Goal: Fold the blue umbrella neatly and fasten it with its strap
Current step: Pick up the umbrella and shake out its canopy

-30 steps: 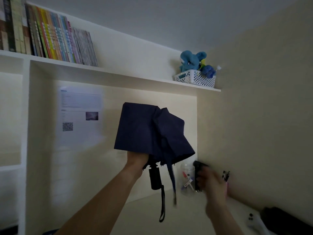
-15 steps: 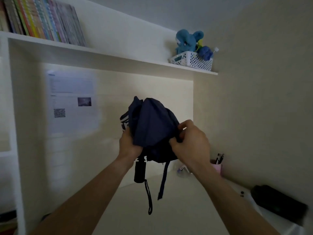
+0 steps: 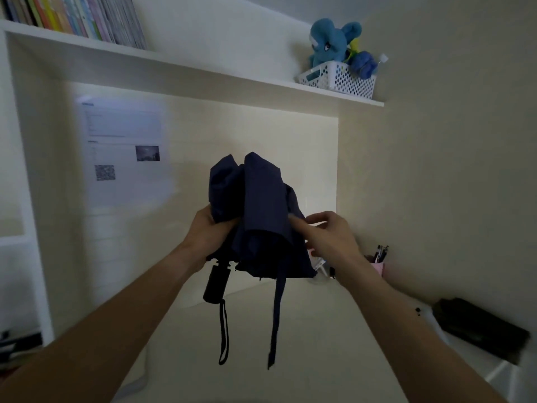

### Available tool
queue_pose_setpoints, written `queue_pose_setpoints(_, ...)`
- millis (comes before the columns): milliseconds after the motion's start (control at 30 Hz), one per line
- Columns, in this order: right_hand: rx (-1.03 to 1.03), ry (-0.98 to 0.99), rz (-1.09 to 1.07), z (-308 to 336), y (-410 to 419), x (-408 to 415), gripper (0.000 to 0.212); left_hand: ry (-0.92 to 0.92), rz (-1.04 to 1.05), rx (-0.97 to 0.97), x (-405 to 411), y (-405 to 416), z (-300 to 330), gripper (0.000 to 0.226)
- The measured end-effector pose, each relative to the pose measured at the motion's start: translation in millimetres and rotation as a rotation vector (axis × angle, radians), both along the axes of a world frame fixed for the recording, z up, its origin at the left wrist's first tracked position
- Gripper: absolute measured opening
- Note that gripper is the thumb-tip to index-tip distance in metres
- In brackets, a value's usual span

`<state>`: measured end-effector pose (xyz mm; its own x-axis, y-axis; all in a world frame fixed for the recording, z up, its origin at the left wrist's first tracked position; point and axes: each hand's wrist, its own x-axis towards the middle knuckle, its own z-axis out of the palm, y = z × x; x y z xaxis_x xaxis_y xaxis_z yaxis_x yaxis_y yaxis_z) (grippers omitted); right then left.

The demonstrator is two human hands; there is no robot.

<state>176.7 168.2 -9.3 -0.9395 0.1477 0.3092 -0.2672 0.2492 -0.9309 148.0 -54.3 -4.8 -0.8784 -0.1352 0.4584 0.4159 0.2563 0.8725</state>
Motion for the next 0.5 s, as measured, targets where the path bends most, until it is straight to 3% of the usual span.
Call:
queue_pose_setpoints(67,0.114,0.006,-0.053,-7,-6,-7,0.054,-0.026,-0.009,-0.020,3,-2,-2,0.015)
queue_pose_setpoints(167,0.077,0.017,-0.095,-16,5,-14,0.036,-0.072,-0.010,-0.050,4,-10,-1,0.014)
queue_pose_setpoints(233,0.008,-0.026,-0.051,-21,13,-13,0.050,-0.106,-0.006,-0.072,6,-16,2,0.015)
queue_pose_setpoints(300,0.048,-0.084,-0.029,-26,7,-14,0.072,-0.147,-0.004,-0.105,3,-21,1,0.020)
queue_pose_setpoints(333,0.094,-0.087,-0.037,-29,2,-16,0.073,-0.166,-0.013,-0.115,2,-22,1,0.022)
queue_pose_setpoints(400,0.135,-0.072,-0.076,-40,-2,-27,0.057,-0.211,-0.037,-0.143,2,-22,0,0.024)
queue_pose_setpoints(500,-0.042,-0.105,-0.064,-53,10,-36,0.040,-0.275,-0.079,-0.164,1,-27,0,0.025)
